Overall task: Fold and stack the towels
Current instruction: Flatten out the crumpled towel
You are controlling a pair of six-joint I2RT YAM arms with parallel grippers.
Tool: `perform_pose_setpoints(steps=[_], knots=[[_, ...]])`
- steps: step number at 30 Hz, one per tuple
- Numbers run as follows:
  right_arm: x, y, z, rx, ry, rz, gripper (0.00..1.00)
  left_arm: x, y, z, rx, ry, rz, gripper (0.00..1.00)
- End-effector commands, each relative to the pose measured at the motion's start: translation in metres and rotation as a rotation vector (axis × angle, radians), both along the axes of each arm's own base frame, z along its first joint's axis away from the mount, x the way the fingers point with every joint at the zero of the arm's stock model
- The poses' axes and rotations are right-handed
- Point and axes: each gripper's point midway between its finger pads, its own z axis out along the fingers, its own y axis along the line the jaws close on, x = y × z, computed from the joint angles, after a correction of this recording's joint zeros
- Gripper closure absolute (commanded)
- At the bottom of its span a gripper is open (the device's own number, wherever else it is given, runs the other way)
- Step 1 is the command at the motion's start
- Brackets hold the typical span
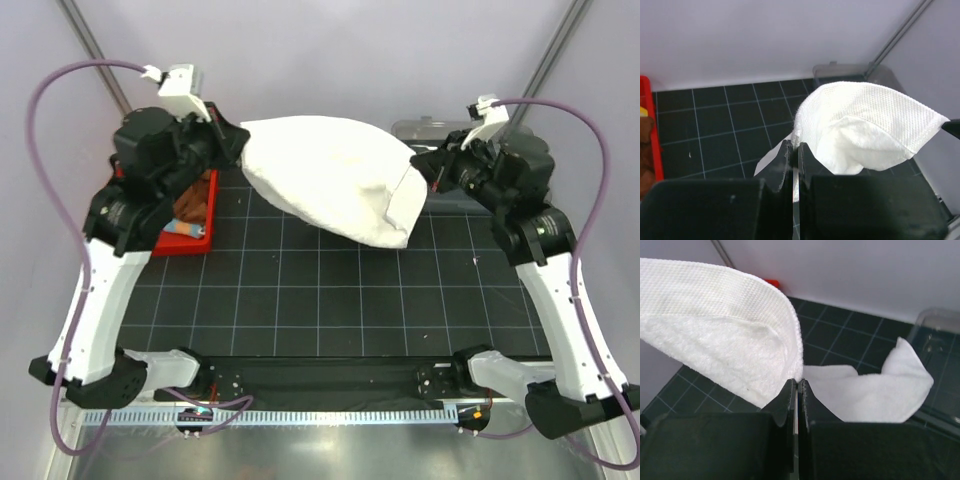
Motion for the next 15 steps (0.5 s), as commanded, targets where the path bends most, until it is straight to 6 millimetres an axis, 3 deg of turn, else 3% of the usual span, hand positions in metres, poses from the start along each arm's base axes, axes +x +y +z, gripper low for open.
perform_pose_setpoints(steps=[1, 2, 4, 7, 9, 10, 15], knots=[[-0.039, 0.015, 0.093, 0.056, -0.304, 0.152, 0.99, -0.03, 0.014, 0.053, -0.045, -0.121, -0.018, 1.0], [-0.052, 0.013, 0.117, 0.062, -0.366, 0.165, 0.99, -0.039, 0.013, 0.066, -0.067, -0.146, -0.042, 1.0], [-0.075, 0.014, 0.143, 0.073, -0.433, 0.209, 0.99, -0.068, 0.006, 0.097, -0.125, -0.214, -0.143, 1.0], [-0.127, 0.004, 0.199, 0.112, -0.598, 0.231, 0.99, -0.106, 0.003, 0.127, -0.182, -0.289, -0.255, 1.0], [-0.151, -0.002, 0.222, 0.149, -0.663, 0.229, 0.99, -0.135, 0.005, 0.155, -0.256, -0.36, -0.318, 1.0], [-0.173, -0.01, 0.239, 0.169, -0.72, 0.22, 0.99, -0.155, 0.007, 0.167, -0.285, -0.398, -0.362, 1.0], [-0.226, -0.032, 0.281, 0.272, -0.844, 0.177, 0.99, -0.228, 0.025, 0.229, -0.437, -0.547, -0.476, 1.0]])
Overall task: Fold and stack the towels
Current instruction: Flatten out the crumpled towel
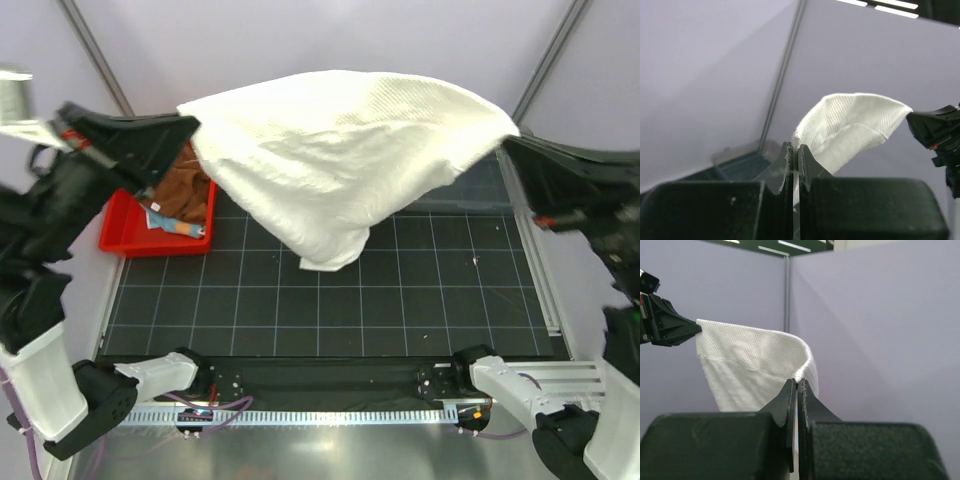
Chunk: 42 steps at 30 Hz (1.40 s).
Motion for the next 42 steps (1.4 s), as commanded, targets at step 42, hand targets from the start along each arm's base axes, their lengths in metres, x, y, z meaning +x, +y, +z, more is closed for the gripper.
perform_pose_setpoints(steps=[42], knots=[[0.468, 0.043, -0.209, -0.194, 0.294, -0.277, 0.99, 0.441, 0.031, -0.202, 0.185, 0.169, 0.336, 1.0]])
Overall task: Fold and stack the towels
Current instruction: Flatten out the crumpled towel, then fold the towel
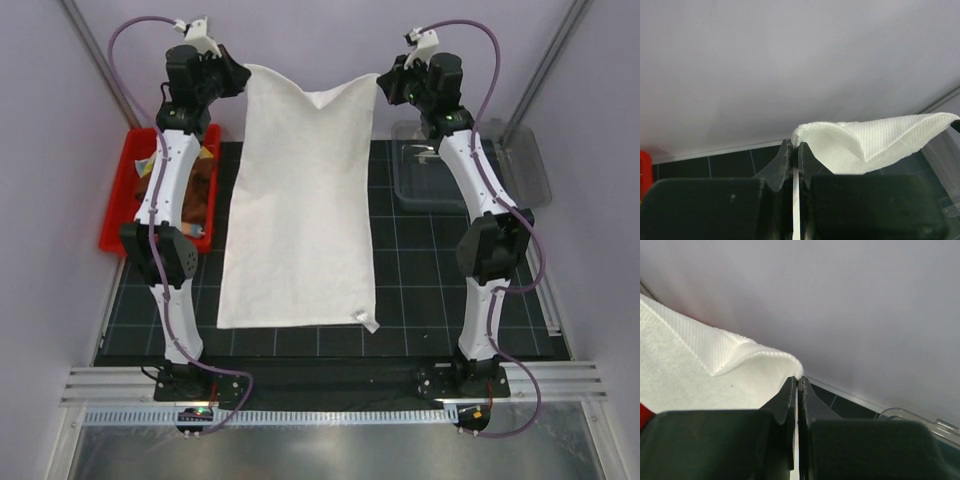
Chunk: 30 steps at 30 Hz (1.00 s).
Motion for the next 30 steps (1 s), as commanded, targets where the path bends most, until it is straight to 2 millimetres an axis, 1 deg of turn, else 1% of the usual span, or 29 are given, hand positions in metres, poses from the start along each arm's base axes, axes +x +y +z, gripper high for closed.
perform_pose_setpoints(steps=[1, 3, 4, 5, 6, 7, 8, 9, 10, 11, 12, 13, 14, 15, 16, 17, 18, 19, 20, 21, 22, 23, 24, 25, 26, 27, 28, 29, 30], knots=[[0.011, -0.012, 0.063, 0.011, -0.238, -0.036, 0.99, 0.012, 0.006, 0.032, -0.012, -0.178, -0.068, 1.0], [0.021, -0.012, 0.053, 0.003, -0.228, -0.042, 0.99, 0.019, 0.007, 0.025, -0.018, -0.179, -0.074, 1.0], [0.029, -0.014, 0.045, -0.002, -0.22, -0.047, 0.99, 0.023, 0.005, 0.017, -0.019, -0.169, -0.086, 1.0], [0.032, -0.011, 0.041, -0.007, -0.219, -0.039, 0.99, 0.026, 0.004, 0.008, -0.016, -0.157, -0.092, 1.0], [0.034, -0.012, 0.038, -0.013, -0.219, -0.038, 0.99, 0.026, 0.003, 0.006, -0.012, -0.16, -0.101, 1.0], [0.036, -0.012, 0.029, -0.017, -0.201, -0.034, 0.99, 0.027, 0.003, 0.0, -0.007, -0.151, -0.109, 1.0], [0.034, -0.009, 0.026, -0.041, -0.202, -0.012, 0.99, 0.027, 0.003, -0.005, -0.001, -0.145, -0.12, 1.0], [0.031, -0.008, 0.023, -0.051, -0.193, 0.002, 0.99, 0.028, 0.003, -0.021, -0.001, -0.113, -0.126, 1.0], [0.028, -0.006, 0.003, -0.061, -0.151, 0.015, 0.99, 0.027, 0.008, -0.028, 0.0, -0.096, -0.122, 1.0], [0.017, -0.006, 0.012, -0.054, -0.162, 0.027, 0.99, 0.021, 0.008, -0.027, 0.001, -0.094, -0.132, 1.0], [0.013, -0.005, -0.015, -0.061, -0.104, 0.035, 0.99, 0.018, 0.01, -0.052, 0.006, -0.04, -0.131, 1.0], [0.008, -0.005, -0.021, -0.062, -0.086, 0.039, 0.99, 0.016, 0.014, -0.057, 0.012, -0.041, -0.127, 1.0], [-0.004, -0.006, -0.011, -0.06, -0.094, 0.045, 0.99, 0.008, 0.016, -0.051, 0.026, -0.051, -0.119, 1.0], [-0.01, -0.005, -0.034, -0.068, -0.042, 0.057, 0.99, 0.004, 0.017, -0.072, 0.048, -0.013, -0.118, 1.0], [-0.018, -0.005, -0.038, -0.072, -0.028, 0.066, 0.99, 0.0, 0.019, -0.077, 0.063, -0.002, -0.123, 1.0], [-0.024, -0.002, -0.045, -0.08, -0.01, 0.076, 0.99, -0.009, 0.019, -0.071, 0.078, -0.006, -0.129, 1.0], [-0.038, -0.002, -0.056, -0.09, 0.029, 0.087, 0.99, -0.016, 0.019, -0.089, 0.11, 0.033, -0.143, 1.0], [-0.044, -0.002, -0.061, -0.097, 0.044, 0.09, 0.99, -0.021, 0.02, -0.091, 0.125, 0.034, -0.145, 1.0], [-0.052, 0.001, -0.066, -0.1, 0.058, 0.098, 0.99, -0.032, 0.022, -0.085, 0.139, 0.034, -0.145, 1.0], [-0.066, 0.001, -0.075, -0.105, 0.081, 0.104, 0.99, -0.038, 0.024, -0.088, 0.153, 0.04, -0.135, 1.0], [-0.072, 0.002, -0.081, -0.112, 0.093, 0.107, 0.99, -0.046, 0.027, -0.112, 0.171, 0.087, -0.133, 1.0], [-0.079, 0.001, -0.083, -0.117, 0.099, 0.105, 0.99, -0.051, 0.028, -0.118, 0.183, 0.096, -0.135, 1.0], [-0.088, 0.002, -0.101, -0.123, 0.137, 0.11, 0.99, -0.062, 0.028, -0.117, 0.197, 0.09, -0.148, 1.0], [-0.096, 0.0, -0.094, -0.119, 0.13, 0.103, 0.99, -0.069, 0.024, -0.124, 0.23, 0.083, -0.191, 1.0], [-0.105, 0.0, -0.103, -0.12, 0.166, 0.106, 0.99, -0.08, 0.024, -0.146, 0.24, 0.122, -0.21, 1.0], [-0.115, 0.003, -0.119, -0.12, 0.205, 0.117, 0.99, -0.088, 0.024, -0.143, 0.249, 0.107, -0.216, 1.0], [-0.125, 0.004, -0.114, -0.117, 0.202, 0.119, 0.99, -0.092, 0.027, -0.143, 0.257, 0.104, -0.198, 1.0], [-0.131, 0.006, -0.118, -0.122, 0.215, 0.123, 0.99, -0.104, 0.027, -0.165, 0.256, 0.147, -0.205, 1.0], [-0.142, 0.007, -0.132, -0.13, 0.249, 0.127, 0.99, -0.108, 0.028, -0.163, 0.257, 0.128, -0.203, 1.0]])
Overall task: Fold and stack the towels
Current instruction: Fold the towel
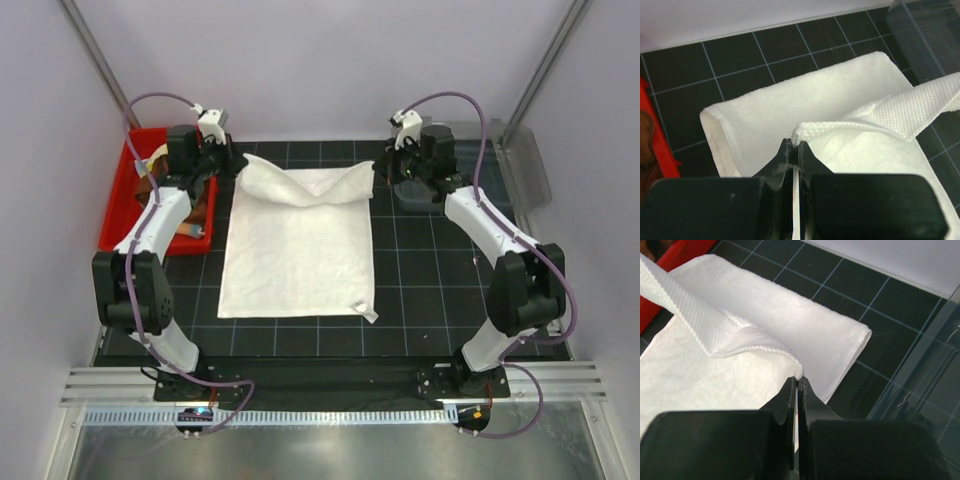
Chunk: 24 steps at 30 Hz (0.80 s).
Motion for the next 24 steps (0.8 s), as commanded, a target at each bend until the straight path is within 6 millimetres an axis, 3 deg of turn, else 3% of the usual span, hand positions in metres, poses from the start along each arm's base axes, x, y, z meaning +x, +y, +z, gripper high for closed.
perform_pose_setpoints(steps=[1, 2, 3, 5, 10, 15, 24], knots=[[-0.031, 0.009, 0.001, -0.001, 0.004, 0.019, 0.99, -0.023, 0.004, 0.011, 0.044, -0.089, -0.033, 1.0], [-0.039, 0.007, 0.008, 0.0, -0.009, 0.005, 0.99, -0.027, 0.008, 0.009, 0.052, -0.084, -0.01, 1.0], [-0.049, 0.007, -0.007, -0.006, 0.022, 0.005, 0.99, -0.035, 0.011, -0.002, 0.058, -0.06, 0.007, 1.0], [-0.065, 0.009, -0.008, -0.013, 0.022, 0.0, 0.99, -0.046, 0.014, 0.001, 0.062, -0.07, 0.021, 1.0], [-0.1, 0.007, -0.034, -0.039, 0.103, -0.025, 0.99, -0.073, 0.016, -0.03, 0.046, 0.025, 0.047, 1.0], [-0.131, 0.003, -0.056, -0.054, 0.16, -0.04, 0.99, -0.094, 0.026, -0.037, 0.055, 0.062, 0.105, 1.0], [-0.16, -0.006, -0.064, -0.034, 0.208, -0.075, 0.99, -0.124, 0.038, -0.059, 0.031, 0.113, 0.21, 1.0]])
